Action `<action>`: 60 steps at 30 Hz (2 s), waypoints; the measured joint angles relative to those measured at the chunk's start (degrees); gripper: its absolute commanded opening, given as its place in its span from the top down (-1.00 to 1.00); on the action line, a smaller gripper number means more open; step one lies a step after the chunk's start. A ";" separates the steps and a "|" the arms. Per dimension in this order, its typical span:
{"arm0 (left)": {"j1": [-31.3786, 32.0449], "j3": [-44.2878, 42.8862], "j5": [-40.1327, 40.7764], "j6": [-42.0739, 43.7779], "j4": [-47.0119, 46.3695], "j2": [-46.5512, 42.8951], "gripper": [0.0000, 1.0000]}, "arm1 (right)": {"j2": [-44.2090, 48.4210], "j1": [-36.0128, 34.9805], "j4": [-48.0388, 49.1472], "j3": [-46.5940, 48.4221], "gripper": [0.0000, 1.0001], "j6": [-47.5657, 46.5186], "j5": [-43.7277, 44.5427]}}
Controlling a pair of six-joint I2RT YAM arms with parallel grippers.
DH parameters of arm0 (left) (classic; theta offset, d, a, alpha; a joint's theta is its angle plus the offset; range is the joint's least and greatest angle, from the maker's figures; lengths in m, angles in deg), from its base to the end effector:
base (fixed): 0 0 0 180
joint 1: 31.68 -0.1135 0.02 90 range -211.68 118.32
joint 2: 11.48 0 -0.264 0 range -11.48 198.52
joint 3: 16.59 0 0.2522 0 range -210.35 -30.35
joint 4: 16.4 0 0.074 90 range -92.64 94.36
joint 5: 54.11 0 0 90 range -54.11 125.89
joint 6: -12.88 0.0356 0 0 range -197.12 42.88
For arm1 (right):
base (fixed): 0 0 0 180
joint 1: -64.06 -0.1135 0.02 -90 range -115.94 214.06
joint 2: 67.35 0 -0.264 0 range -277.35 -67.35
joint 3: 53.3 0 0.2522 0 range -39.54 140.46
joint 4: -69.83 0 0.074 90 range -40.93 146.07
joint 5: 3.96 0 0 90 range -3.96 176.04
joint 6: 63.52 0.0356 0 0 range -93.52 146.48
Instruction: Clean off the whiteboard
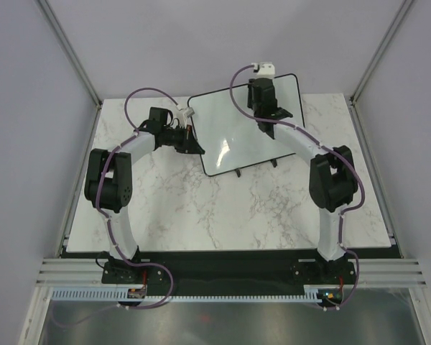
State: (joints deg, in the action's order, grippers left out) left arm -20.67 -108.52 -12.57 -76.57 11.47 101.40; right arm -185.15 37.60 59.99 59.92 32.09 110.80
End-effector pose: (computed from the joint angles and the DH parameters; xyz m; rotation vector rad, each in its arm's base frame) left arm 0.4096 -0.1068 0.1931 0.6142 2.2334 -1.1018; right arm 0.4520 0.2083 0.3004 -0.0240 1.7987 0.0057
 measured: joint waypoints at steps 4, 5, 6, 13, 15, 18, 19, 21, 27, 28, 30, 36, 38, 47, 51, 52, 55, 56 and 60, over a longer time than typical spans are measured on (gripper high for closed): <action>0.00 0.00 -0.17 0.37 0.11 -0.02 0.96 | 5.51 10.08 -2.89 -8.55 1.00 2.71 2.58; 0.00 0.00 -0.20 0.57 0.09 -0.11 0.96 | 7.87 13.05 -3.65 -12.04 1.00 3.06 3.43; 0.00 -0.04 -0.17 0.76 0.13 -0.13 0.96 | 10.23 16.20 -4.85 -15.28 1.00 3.41 4.24; 0.00 -0.07 -0.15 1.07 0.37 -0.24 0.96 | 27.06 29.40 -10.67 -32.37 1.00 7.78 0.13; 0.00 0.02 -0.13 1.40 0.44 -0.37 0.96 | 28.72 31.65 -11.63 -35.50 1.00 8.66 -2.03; 0.04 0.22 -0.15 1.95 0.48 -0.57 0.96 | 27.47 32.70 -13.20 -38.51 0.82 9.33 -5.14; 0.07 0.26 -0.15 2.05 0.48 -0.61 0.96 | 26.43 32.83 -14.01 -39.32 0.78 9.51 -6.51; 0.07 0.42 -0.13 2.10 0.48 -0.76 0.96 | 24.00 33.09 -15.39 -40.44 0.64 9.70 -9.01; 0.07 0.50 -0.13 2.14 0.50 -0.85 0.91 | 18.86 33.33 -16.98 -40.94 -0.25 10.14 -13.99; 0.07 0.48 -0.13 2.14 0.52 -0.85 0.89 | 18.40 33.38 -16.96 -40.94 -0.32 10.47 -14.53; 0.07 0.42 -0.15 2.14 0.59 -0.85 0.84 | 18.03 33.38 -17.31 -40.94 -0.53 10.40 -15.04; 0.11 0.24 0.15 2.45 0.83 -0.85 0.49 | 18.97 33.38 -17.46 -40.96 -0.92 10.21 -14.78; 0.22 0.24 1.84 3.48 0.83 -0.83 0.25 | 20.79 33.38 -16.83 -41.77 -0.93 10.08 -14.69; 0.22 0.24 5.84 6.45 0.76 -0.76 -0.09 | 32.06 33.40 -12.24 -48.52 -0.93 9.99 -14.29; 0.22 0.24 6.23 6.73 0.76 -0.76 -0.36 | 33.20 33.40 -10.82 -49.68 -0.93 9.79 -14.36; 0.22 0.35 6.34 6.86 0.72 -0.76 -0.45 | 33.44 33.40 -10.49 -49.99 -0.93 9.79 -14.40; 0.22 1.46 6.45 7.52 0.52 -0.96 -0.89 | 34.97 33.40 -8.66 -51.63 -0.93 9.86 -15.52; 0.22 2.19 6.49 7.76 0.50 -1.22 -0.93 | 36.02 33.40 -7.63 -52.74 -0.93 9.94 -15.98; 0.22 5.22 6.49 8.15 0.79 -3.28 -0.99 | 41.90 33.40 -2.89 -58.60 -0.93 10.56 -16.44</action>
State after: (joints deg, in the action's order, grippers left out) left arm -20.45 -103.30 -6.08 -68.41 12.26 98.12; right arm -143.25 71.00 57.10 1.32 42.65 94.36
